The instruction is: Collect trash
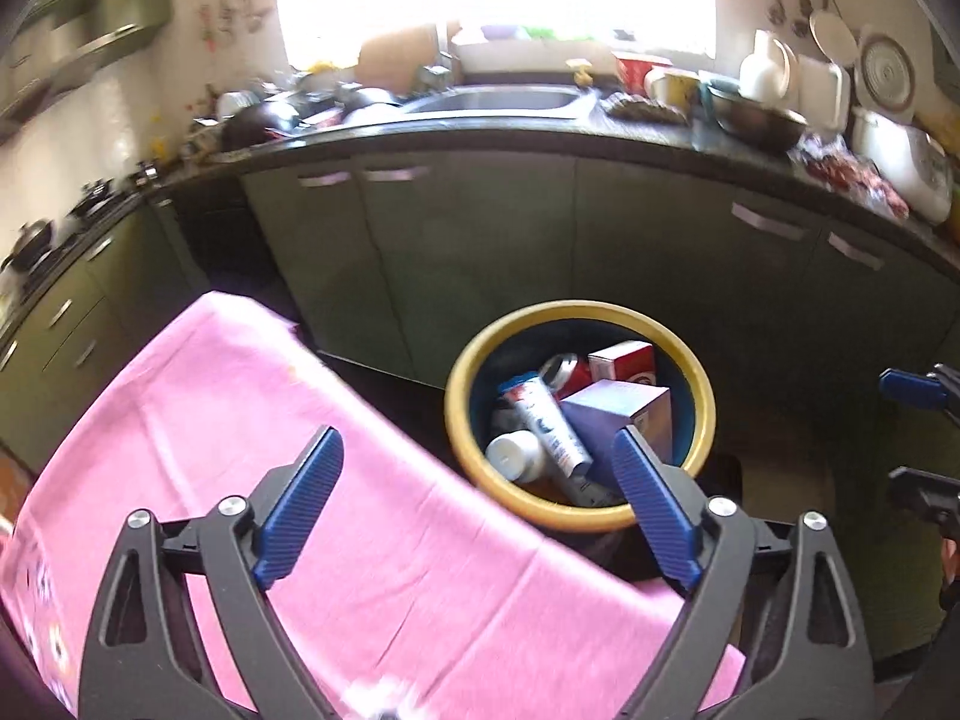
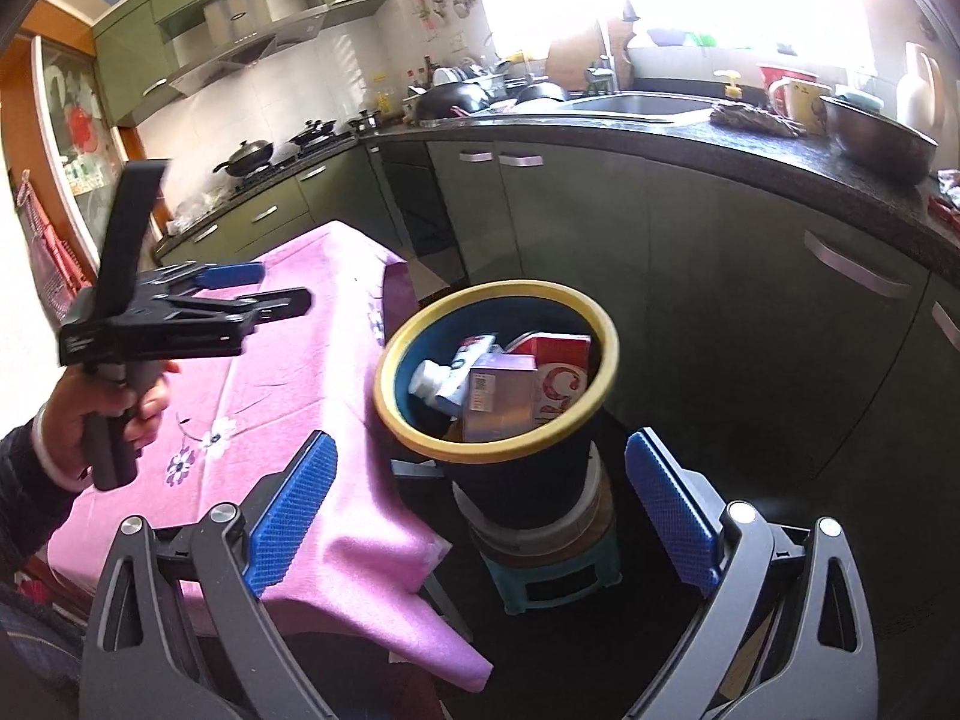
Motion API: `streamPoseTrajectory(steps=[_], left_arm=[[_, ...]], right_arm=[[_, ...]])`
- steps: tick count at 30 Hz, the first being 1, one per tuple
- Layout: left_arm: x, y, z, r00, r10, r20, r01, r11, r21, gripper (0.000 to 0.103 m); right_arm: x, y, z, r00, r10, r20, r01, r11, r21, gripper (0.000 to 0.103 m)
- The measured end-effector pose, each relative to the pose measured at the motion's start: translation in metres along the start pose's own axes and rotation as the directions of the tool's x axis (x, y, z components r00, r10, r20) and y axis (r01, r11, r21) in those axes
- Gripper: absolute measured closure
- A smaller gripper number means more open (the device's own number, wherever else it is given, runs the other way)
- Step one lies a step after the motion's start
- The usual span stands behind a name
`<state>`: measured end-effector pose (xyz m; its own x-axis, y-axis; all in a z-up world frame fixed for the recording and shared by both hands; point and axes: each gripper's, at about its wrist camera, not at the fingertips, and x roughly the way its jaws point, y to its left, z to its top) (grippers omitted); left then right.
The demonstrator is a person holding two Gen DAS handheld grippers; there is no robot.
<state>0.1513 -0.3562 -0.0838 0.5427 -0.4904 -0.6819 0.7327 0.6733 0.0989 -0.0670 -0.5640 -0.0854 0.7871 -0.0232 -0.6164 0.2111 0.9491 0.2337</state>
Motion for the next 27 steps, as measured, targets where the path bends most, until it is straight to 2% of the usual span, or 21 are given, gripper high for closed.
streamPoseTrajectory(steps=[4, 7, 9, 12, 16, 21, 24, 27], left_arm=[[-0.055, 0.03, -0.033, 0.995, 0.1, 0.026, -0.096, 0.988, -0.122, 0.009], [-0.1, 0.052, -0.06, 0.978, 0.204, 0.053, -0.191, 0.963, -0.189, 0.007], [-0.132, 0.066, -0.081, 0.958, 0.275, 0.076, -0.251, 0.939, -0.237, 0.007], [-0.176, 0.083, -0.108, 0.92, 0.38, 0.098, -0.34, 0.896, -0.284, 0.007], [-0.226, 0.102, -0.14, 0.872, 0.478, 0.11, -0.407, 0.831, -0.379, 0.007], [-0.262, 0.121, -0.175, 0.817, 0.574, 0.053, -0.486, 0.736, -0.471, 0.007], [-0.278, 0.127, -0.191, 0.798, 0.601, 0.041, -0.501, 0.701, -0.508, 0.007], [-0.288, 0.127, -0.196, 0.785, 0.617, 0.047, -0.504, 0.682, -0.529, 0.007]], right_arm=[[0.001, 0.024, 0.0, 1.0, 0.031, -0.002, -0.031, 0.998, -0.046, 0.007], [0.0, 0.044, 0.001, 0.999, 0.051, 0.005, -0.051, 0.995, -0.085, 0.005], [-0.003, 0.057, 0.001, 0.997, 0.071, 0.015, -0.069, 0.991, -0.112, 0.005], [-0.009, 0.077, 0.002, 0.996, 0.087, 0.034, -0.081, 0.986, -0.144, 0.005], [-0.017, 0.101, 0.003, 0.994, 0.089, 0.059, -0.077, 0.979, -0.187, 0.005], [-0.026, 0.119, 0.004, 0.994, 0.058, 0.091, -0.038, 0.976, -0.213, 0.005], [-0.03, 0.123, 0.003, 0.994, 0.047, 0.096, -0.025, 0.976, -0.215, 0.005], [-0.032, 0.123, 0.001, 0.994, 0.035, 0.1, -0.014, 0.978, -0.21, 0.005]])
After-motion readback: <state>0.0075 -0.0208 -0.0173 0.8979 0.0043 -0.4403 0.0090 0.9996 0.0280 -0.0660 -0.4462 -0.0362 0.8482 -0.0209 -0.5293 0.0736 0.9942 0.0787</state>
